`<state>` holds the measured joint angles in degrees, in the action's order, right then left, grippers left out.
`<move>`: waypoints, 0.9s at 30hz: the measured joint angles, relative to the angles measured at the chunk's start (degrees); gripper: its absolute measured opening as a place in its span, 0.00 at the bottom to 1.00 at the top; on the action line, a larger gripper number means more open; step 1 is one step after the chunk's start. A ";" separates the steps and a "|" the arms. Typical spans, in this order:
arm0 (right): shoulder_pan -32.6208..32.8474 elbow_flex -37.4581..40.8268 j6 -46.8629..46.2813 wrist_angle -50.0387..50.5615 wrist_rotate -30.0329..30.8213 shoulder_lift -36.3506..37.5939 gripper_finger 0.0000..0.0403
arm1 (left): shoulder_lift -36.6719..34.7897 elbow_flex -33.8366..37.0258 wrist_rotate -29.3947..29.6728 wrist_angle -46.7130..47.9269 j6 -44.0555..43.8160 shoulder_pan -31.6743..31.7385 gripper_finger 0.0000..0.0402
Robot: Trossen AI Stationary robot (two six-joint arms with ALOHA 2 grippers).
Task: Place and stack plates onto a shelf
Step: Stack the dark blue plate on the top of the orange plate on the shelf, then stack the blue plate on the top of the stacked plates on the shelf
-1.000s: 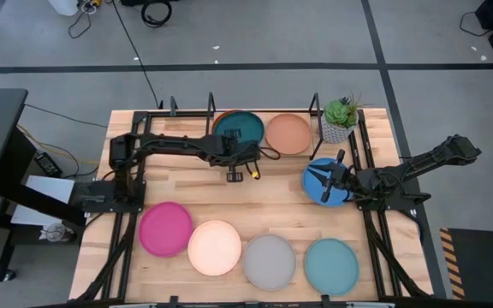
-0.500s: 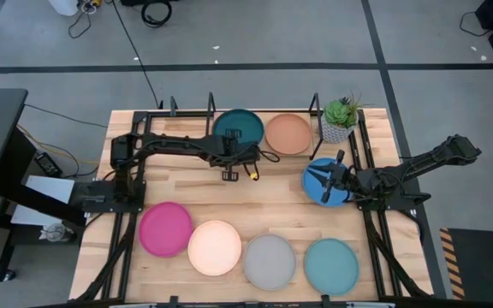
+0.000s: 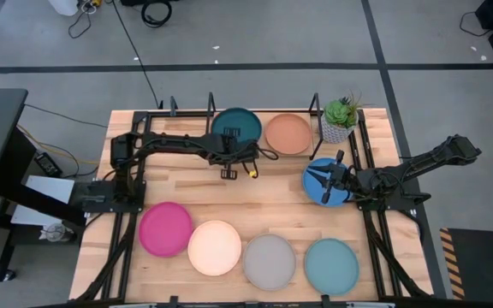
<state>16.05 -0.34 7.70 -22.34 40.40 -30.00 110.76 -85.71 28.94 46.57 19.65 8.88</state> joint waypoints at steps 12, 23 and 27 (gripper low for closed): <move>0.00 0.00 -0.03 -0.01 -0.03 0.00 0.17 | 0.00 0.00 1.97 -0.11 -4.21 0.28 0.18; 0.00 0.00 1.02 -0.02 -0.04 0.00 0.17 | -0.50 -3.57 1.60 -1.62 -7.83 -0.60 0.27; 0.00 0.00 1.07 0.01 -0.02 0.00 0.17 | -0.79 -7.93 -9.22 -0.48 -13.74 -2.42 0.26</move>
<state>16.05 -0.34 8.78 -22.33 40.38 -30.00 109.97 -93.65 19.73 46.09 5.91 6.46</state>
